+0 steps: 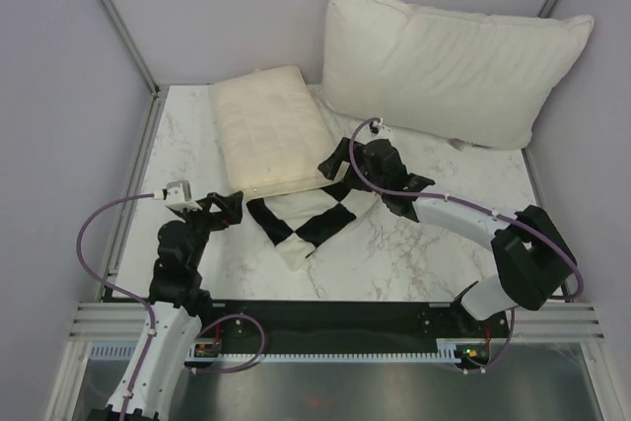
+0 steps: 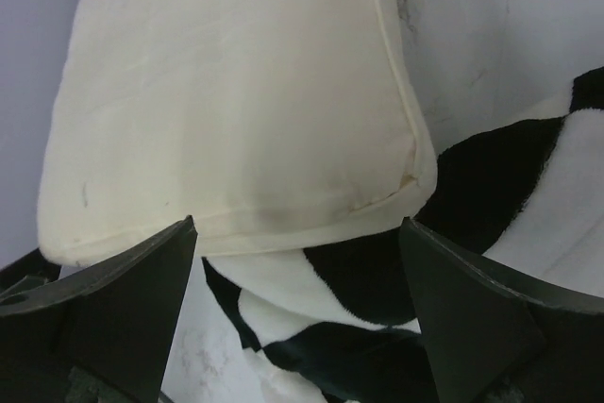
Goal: Put the pillow into the pillowcase
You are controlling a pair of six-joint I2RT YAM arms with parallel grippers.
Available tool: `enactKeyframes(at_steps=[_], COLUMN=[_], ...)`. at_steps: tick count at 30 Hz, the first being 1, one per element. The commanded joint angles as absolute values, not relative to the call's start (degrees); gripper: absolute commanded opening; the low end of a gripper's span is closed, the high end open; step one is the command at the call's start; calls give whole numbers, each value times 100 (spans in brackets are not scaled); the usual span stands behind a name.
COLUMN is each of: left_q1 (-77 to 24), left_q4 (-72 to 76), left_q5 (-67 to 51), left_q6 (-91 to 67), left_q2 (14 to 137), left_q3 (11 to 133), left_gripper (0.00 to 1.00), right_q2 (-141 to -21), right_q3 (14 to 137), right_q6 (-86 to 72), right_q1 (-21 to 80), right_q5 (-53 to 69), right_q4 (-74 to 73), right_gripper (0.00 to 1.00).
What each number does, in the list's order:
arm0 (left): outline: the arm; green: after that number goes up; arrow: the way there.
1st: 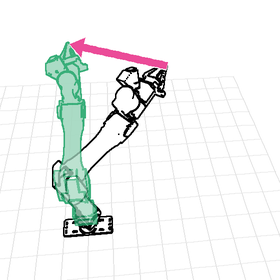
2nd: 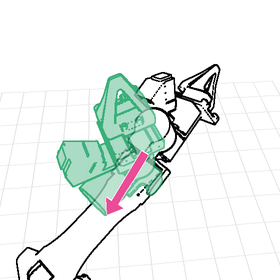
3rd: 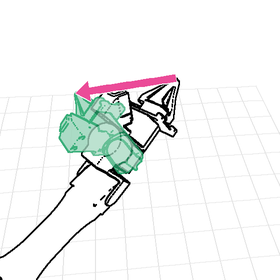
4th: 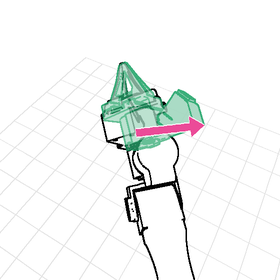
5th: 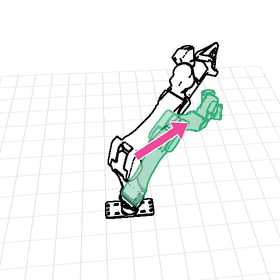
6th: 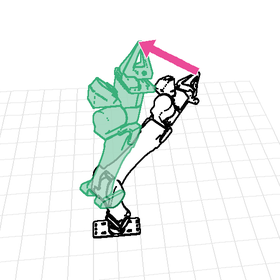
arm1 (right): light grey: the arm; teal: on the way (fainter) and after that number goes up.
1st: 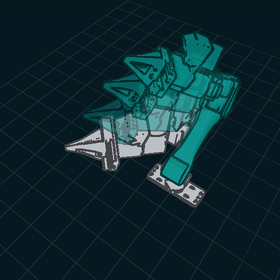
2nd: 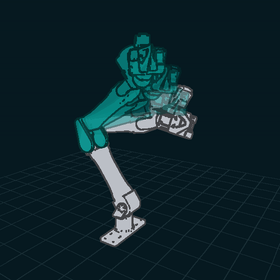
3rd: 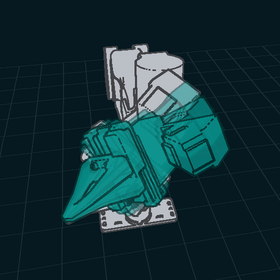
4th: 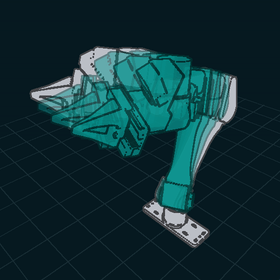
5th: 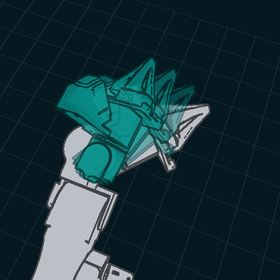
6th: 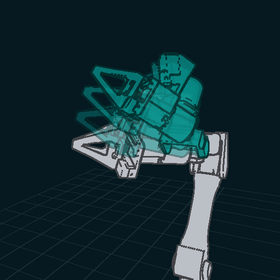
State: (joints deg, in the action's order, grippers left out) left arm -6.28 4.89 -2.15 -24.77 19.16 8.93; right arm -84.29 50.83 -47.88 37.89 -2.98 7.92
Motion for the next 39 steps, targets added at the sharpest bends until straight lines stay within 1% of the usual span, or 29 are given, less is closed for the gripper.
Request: enactKeyframes(at_steps=[1,5,6,7,8,9,10,11,14,16,17,18,20,21,22,23,24,26,27,28,29,30,31,32,33,34,36,38,39], left_q1=[-633,-633,-633,-633,-633,-633,-633,-633,-633,-642,-642,-642,-668,-677,-685,-694,-703,-721,-738,-738,-782,-800,-826,-896,-923,-949,-949,-958,-958], left_q4=[773,808,826,826,826,835,844,852,1063,1186,1282,1327,1449,1459,1468,1511,1555,1695,1731,1749,1793,1828,1837,1846,1846,1846,1846,1846,1846], left_q5=[-387,-431,-439,-448,-440,-457,-509,-571,-1053,-1264,-1309,-1362,-1546,-1564,-1564,-1573,-1599,-1687,-1714,-1775,-1801,-1819,-1819,-1785,-1749,-1688,-1626,-1529,-1555], left_q6=[-2470,-2470,-2470,-2461,-2461,-2461,-2444,-2435,-2347,-2329,-2329,-2338,-2338,-2347,-2338,-2338,-2347,-2364,-2364,-2364,-2364,-2347,-2338,-2320,-2303,-2294,-2303,-2311,-2312], left_q2=[1916,1907,1899,1898,1907,1925,1925,1907,1951,2100,2188,2258,2434,2478,2505,2505,2514,2653,2741,2873,3179,3312,3470,3680,3761,3805,3823,3823,3849], left_q3=[967,958,949,949,949,949,958,967,949,967,975,984,1011,1011,1011,1011,993,976,984,1054,1089,1133,1212,1248,1265,1300,1292,1274,1274], left_gripper=[99,97,97,97,97,97,95,94,90,88,88,88,88,88,88,88,88,89,89,89,89,89,88,88,88,88,88,89,89], right_q2=[-8919,-9623,-9772,-10026,-10098,-10125,-9986,-9836,-8967,-8310,-8088,-7851,-7095,-6832,-6333,-6093,-5873,-5302,-5256,-5256,-5273,-5343,-5352,-5344,-5257,-5204,-5116,-5115,-5202], right_q3=[5545,6011,6221,6327,6415,6564,6592,6574,6416,6381,6363,6259,6144,6091,6091,6091,6100,6073,6073,6082,6099,6169,6187,6196,6144,6100,6029,6003,6003], right_q6=[-5466,-5502,-5485,-5380,-5292,-5178,-4968,-4896,-4572,-4465,-4447,-4447,-4447,-4334,-4281,-4185,-4123,-3895,-3815,-3736,-3683,-3665,-3569,-3455,-3341,-3175,-3138,-2981,-2927], right_q1=[3850,3867,3858,3858,3858,3858,3858,3867,3797,3517,3333,2887,2367,1921,1725,1401,1250,846,722,651,607,598,598,598,598,606,624,772,860], right_q5=[-1177,-1336,-1284,-1074,-959,-906,-1010,-1185,-1940,-1995,-1804,-1663,-1486,-1598,-1791,-1993,-2404,-2679,-2663,-2620,-2619,-2637,-2454,-2252,-1963,-1220,-653,-83,-10], right_q4=[492,589,719,799,904,984,976,967,643,221,98,-138,-359,-691,-886,-1279,-1466,-1922,-2055,-2178,-2476,-2635,-2732,-2759,-2664,-2541,-2356,-2286,-2294], right_gripper=[98,98,95,80,58,9,0,0,0,0,0,0,0,0,0,0,0,0,3,17,43,88,93,94,95,94,93,96,97])
